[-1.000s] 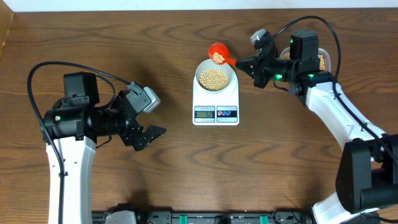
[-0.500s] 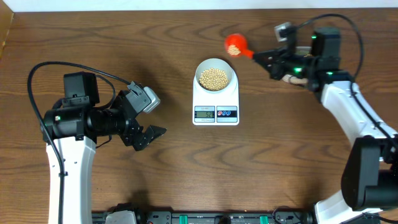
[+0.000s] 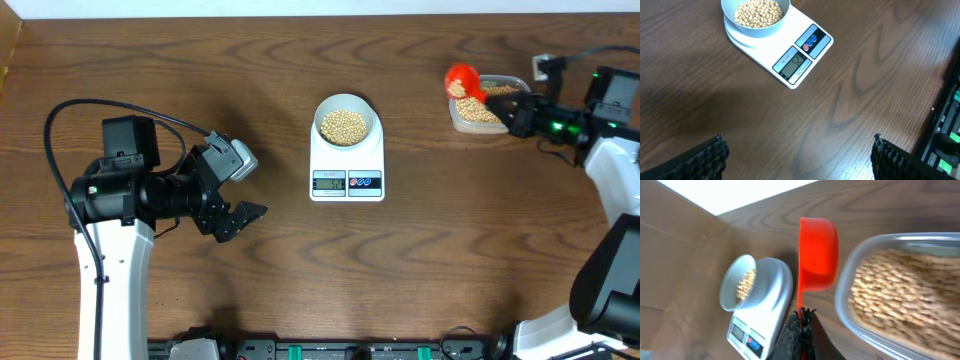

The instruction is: Scoop item into bowl and weigh 50g on scale

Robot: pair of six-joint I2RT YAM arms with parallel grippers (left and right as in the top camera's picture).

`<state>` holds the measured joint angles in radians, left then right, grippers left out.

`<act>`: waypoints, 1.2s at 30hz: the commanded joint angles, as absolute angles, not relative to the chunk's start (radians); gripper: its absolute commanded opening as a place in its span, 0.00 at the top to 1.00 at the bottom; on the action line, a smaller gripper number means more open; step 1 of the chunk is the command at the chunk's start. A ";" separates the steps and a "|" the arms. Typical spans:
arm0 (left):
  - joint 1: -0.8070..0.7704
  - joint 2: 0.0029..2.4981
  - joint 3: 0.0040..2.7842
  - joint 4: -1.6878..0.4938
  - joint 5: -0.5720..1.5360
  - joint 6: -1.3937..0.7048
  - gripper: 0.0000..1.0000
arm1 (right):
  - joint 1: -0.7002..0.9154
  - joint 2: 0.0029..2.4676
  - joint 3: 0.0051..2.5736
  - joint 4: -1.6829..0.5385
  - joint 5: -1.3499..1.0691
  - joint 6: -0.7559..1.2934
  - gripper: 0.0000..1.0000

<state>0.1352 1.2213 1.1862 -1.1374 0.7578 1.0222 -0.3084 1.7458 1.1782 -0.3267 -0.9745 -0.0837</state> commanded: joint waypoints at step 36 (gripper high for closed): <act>0.133 1.215 1.213 -1.140 0.774 1.035 0.07 | -0.123 1.515 1.178 -0.371 -0.463 -0.552 0.99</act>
